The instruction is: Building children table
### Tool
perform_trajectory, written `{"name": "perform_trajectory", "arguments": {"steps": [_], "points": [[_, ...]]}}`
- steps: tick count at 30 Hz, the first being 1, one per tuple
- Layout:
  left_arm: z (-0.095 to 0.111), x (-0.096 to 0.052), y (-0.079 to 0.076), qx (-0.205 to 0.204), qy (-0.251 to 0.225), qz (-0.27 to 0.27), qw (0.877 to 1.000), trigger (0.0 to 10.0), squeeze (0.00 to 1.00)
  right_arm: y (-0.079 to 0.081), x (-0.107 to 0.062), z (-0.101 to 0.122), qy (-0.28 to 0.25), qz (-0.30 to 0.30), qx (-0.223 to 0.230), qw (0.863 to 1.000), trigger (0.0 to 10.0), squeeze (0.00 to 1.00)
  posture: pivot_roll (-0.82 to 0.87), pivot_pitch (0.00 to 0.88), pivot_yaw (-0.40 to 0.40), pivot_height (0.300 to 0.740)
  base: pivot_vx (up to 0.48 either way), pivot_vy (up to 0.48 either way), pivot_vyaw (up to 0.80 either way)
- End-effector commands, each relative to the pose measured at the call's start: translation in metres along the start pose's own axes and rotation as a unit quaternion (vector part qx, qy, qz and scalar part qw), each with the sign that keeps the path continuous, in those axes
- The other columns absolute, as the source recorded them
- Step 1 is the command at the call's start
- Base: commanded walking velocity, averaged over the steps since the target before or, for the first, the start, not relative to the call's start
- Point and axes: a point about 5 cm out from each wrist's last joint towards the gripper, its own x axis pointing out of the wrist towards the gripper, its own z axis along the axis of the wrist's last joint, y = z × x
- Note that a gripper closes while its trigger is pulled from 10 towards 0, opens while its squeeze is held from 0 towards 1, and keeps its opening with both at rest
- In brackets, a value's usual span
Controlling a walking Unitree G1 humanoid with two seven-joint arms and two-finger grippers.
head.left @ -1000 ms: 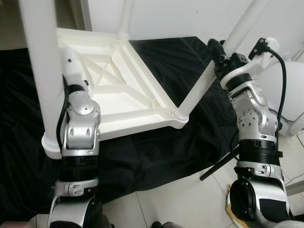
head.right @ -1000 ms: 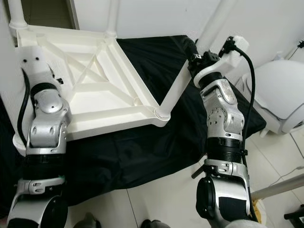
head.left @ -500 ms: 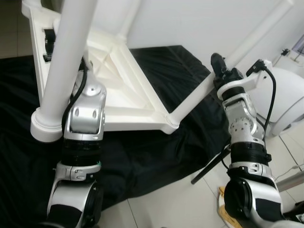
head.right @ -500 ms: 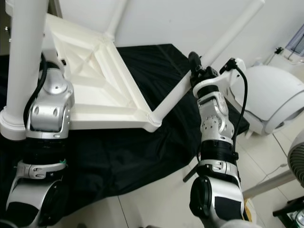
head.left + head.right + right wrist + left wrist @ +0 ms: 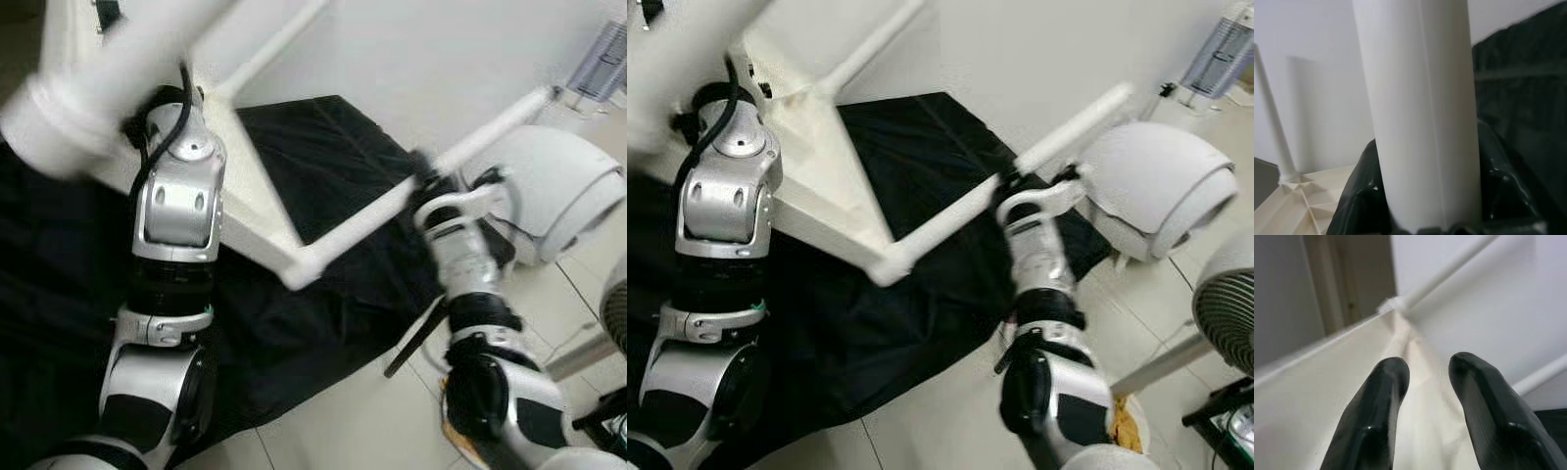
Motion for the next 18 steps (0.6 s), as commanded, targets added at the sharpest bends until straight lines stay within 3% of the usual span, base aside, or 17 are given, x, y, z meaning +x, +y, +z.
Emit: {"name": "perform_trajectory", "arguments": {"steps": [1, 5, 6, 7, 8, 13, 18], "points": [[-0.007, -0.008, -0.020, 0.005, 0.018, -0.066, 0.998, 10.0, 0.00, -0.030, -0.044, -0.120, 0.254, -0.077, 0.030, 0.964, 0.0, 0.00, 0.00, 0.128, 0.007, 0.740, 0.000, 0.000, 0.00], [-0.007, -0.012, -0.031, -0.002, 0.023, -0.105, 0.994, 10.0, 0.00, -0.023, -0.043, -0.127, 0.271, -0.058, 0.018, 0.961, 0.0, 0.00, 0.00, 0.129, 0.008, 0.740, 0.000, 0.000, 0.00], [-0.010, -0.015, -0.039, 0.000, 0.035, -0.128, 0.991, 10.0, 0.00, -0.016, -0.042, -0.131, 0.281, -0.037, 0.012, 0.959, 3.5, 0.00, 0.00, 0.131, 0.007, 0.740, 0.000, 0.000, 0.00], [-0.010, -0.015, -0.039, 0.000, 0.035, -0.128, 0.991, 10.0, 0.00, -0.016, -0.042, -0.131, 0.281, -0.037, 0.012, 0.959, 3.5, 0.00, 0.00, 0.131, 0.007, 0.740, 0.000, 0.000, 0.00], [-0.015, -0.018, -0.047, -0.002, 0.055, -0.152, 0.987, 10.0, 0.00, -0.009, -0.040, -0.133, 0.285, -0.015, 0.003, 0.958, 10.0, 0.00, 0.00, 0.132, 0.007, 0.740, 0.000, 0.000, 0.00], [-0.025, -0.023, -0.054, -0.004, 0.090, -0.176, 0.980, 10.0, 0.00, -0.002, -0.037, -0.135, 0.288, 0.010, 0.001, 0.958, 10.0, 0.00, 0.00, 0.138, 0.004, 0.740, 0.000, 0.000, 0.00], [-0.033, -0.027, -0.052, -0.002, 0.106, -0.183, 0.977, 10.0, 0.00, -0.014, -0.041, -0.131, 0.288, -0.001, 0.006, 0.958, 10.0, 0.00, 0.01, 0.143, -0.002, 0.740, 0.000, 0.000, 0.00]]}}
